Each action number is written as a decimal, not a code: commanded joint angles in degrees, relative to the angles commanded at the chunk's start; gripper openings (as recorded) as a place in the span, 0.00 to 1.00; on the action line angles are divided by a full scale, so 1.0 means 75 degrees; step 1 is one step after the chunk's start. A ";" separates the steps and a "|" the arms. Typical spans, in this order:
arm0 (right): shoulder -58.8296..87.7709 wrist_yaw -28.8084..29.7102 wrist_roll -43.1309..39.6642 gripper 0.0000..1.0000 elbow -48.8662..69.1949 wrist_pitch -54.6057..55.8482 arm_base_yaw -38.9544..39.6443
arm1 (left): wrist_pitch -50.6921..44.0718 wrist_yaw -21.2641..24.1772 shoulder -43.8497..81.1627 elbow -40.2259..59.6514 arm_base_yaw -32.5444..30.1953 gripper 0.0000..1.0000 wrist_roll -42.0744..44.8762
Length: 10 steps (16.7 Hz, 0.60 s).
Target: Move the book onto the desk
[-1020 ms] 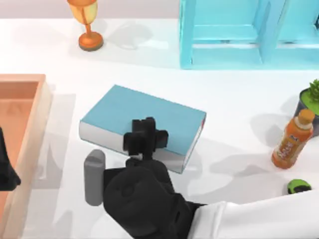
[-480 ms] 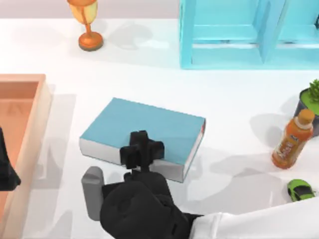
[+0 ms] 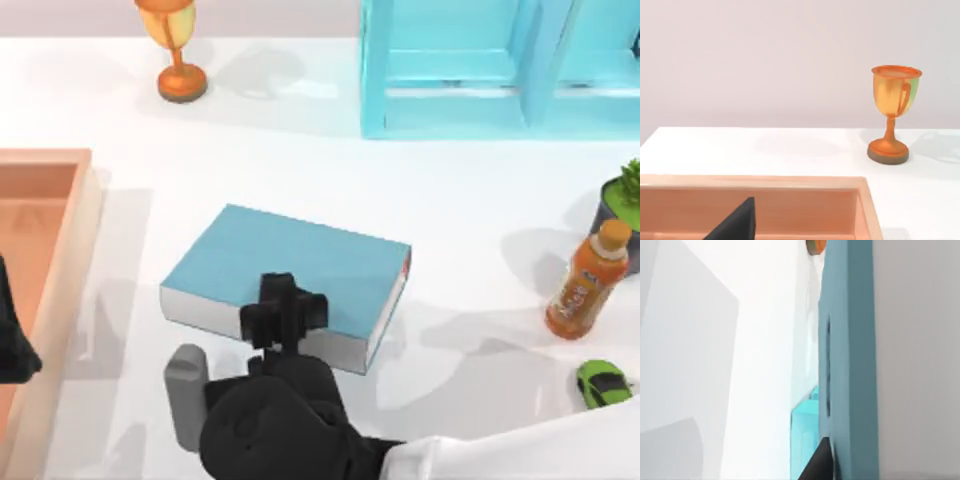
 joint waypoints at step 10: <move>0.0515 0.0001 0.0003 0.15 -0.0169 0.0684 0.0001 | 0.0000 0.0000 0.0000 0.0000 0.0000 1.00 0.0000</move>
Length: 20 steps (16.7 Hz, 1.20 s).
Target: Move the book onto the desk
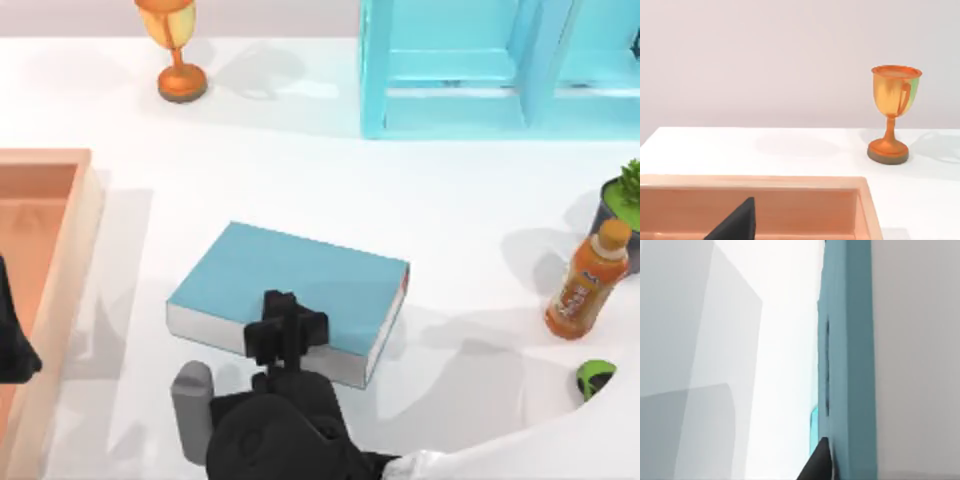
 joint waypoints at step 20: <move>0.0010 -0.0003 0.0006 1.00 -0.0008 -0.0001 0.0004 | 0.0000 0.0000 0.0000 0.0000 0.0000 1.00 0.0000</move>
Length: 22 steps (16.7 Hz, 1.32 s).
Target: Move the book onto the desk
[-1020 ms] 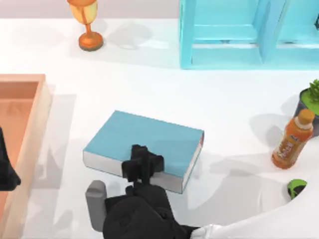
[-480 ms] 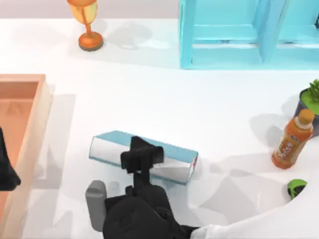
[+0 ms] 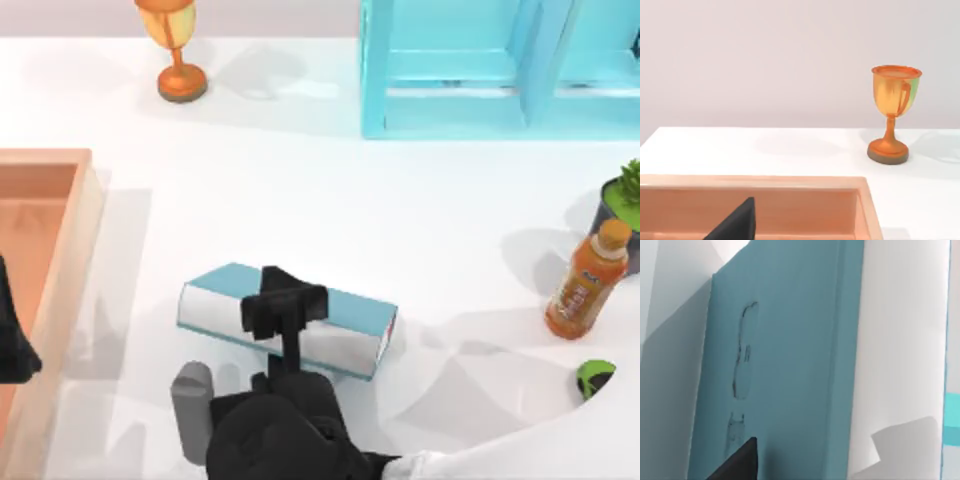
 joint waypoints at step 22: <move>-0.0395 0.2303 0.5937 1.00 0.1145 -0.7032 0.3318 | 0.0000 0.0000 0.0000 0.0000 0.0000 1.00 0.0000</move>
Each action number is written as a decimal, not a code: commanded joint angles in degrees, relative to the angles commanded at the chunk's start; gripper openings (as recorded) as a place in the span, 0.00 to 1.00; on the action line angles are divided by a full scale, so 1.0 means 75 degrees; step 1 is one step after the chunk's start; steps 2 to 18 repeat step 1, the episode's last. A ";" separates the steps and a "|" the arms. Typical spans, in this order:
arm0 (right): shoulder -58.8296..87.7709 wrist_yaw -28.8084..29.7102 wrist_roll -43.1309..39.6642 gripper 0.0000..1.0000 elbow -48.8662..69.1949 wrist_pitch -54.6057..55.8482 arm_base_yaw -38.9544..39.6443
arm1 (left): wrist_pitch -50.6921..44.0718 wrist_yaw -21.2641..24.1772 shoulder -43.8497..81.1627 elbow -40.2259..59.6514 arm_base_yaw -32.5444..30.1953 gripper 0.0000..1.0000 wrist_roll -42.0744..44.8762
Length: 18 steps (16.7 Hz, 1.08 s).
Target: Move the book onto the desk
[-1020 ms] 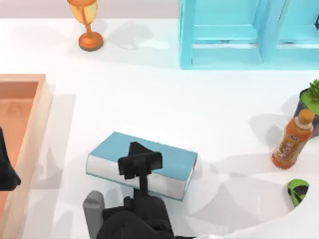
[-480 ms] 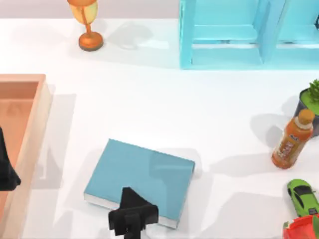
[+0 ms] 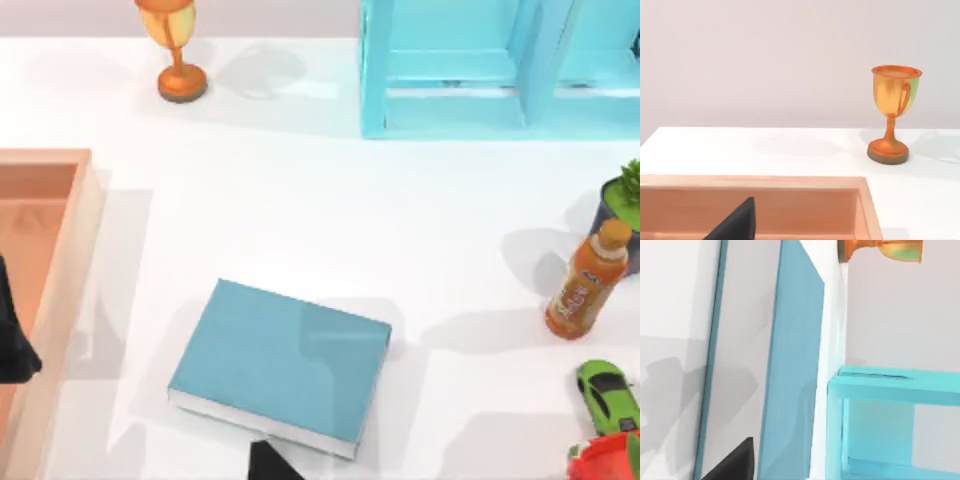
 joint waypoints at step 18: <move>0.0005 0.0012 0.0016 1.00 0.0002 -0.0026 0.0016 | 0.0000 0.0000 0.0000 0.0000 0.0000 1.00 0.0000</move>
